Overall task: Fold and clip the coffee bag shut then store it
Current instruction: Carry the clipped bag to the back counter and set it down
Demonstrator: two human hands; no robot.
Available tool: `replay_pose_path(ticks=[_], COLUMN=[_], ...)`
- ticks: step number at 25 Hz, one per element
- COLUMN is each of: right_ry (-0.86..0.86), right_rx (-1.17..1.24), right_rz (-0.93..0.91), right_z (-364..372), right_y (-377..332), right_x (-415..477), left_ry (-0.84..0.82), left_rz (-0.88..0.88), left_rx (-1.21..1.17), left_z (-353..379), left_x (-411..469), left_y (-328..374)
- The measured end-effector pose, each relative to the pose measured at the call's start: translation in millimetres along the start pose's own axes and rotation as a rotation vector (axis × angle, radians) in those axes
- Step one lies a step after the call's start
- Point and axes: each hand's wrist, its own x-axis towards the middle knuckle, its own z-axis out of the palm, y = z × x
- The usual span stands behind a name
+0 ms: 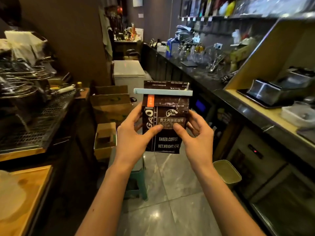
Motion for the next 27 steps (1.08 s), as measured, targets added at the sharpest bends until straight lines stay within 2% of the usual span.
replay_pose_path(ticks=[6,11,27], right_ry=[0.055,0.068,0.126], right_rx=[-0.041,-0.077,-0.128], right_rz=[-0.004,0.000,-0.008], right_z=[-53.5,-58.0,56.3], right_y=[38.3,72.5,166.7], right_x=[80.9,141.6,378.1], left_ry=[-0.057,-0.081,-0.114], left_rz=[-0.009,-0.017,0.002], left_rx=[-0.023,-0.058,-0.079], left_z=[88.1,124.7,146.0], left_x=[66.1,119.6,374.3], left_y=[-15.0,-42.5,-184.9])
